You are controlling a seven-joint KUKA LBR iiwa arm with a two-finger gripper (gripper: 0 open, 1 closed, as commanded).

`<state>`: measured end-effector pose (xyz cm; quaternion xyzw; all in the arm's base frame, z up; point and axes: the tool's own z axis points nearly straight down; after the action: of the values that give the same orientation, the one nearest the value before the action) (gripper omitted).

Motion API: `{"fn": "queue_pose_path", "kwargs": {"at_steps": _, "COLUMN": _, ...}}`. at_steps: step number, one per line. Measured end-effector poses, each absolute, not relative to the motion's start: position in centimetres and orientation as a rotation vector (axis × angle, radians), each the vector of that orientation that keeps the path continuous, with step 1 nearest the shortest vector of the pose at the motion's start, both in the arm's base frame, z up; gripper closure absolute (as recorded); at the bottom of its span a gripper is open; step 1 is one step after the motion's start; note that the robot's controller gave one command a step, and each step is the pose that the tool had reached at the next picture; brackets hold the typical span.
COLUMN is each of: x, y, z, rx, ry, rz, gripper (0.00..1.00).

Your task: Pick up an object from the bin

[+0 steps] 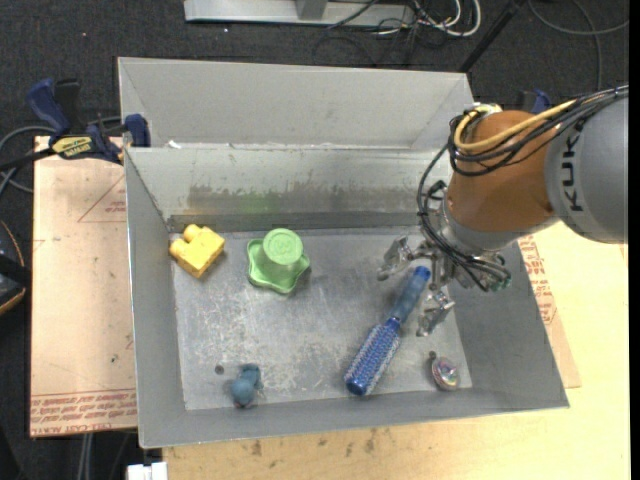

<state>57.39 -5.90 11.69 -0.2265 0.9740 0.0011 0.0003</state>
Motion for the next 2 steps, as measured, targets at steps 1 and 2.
{"fn": "queue_pose_path", "kwargs": {"at_steps": 1, "x": 55.9, "y": -4.7, "z": 10.2, "rx": -1.291, "ry": 2.864, "rz": 0.004, "gripper": 0.0}}
{"fn": "queue_pose_path", "kwargs": {"at_steps": 2, "x": 54.1, "y": -2.1, "z": 9.9, "rx": -1.483, "ry": 2.77, "rz": 0.005, "gripper": 0.0}}
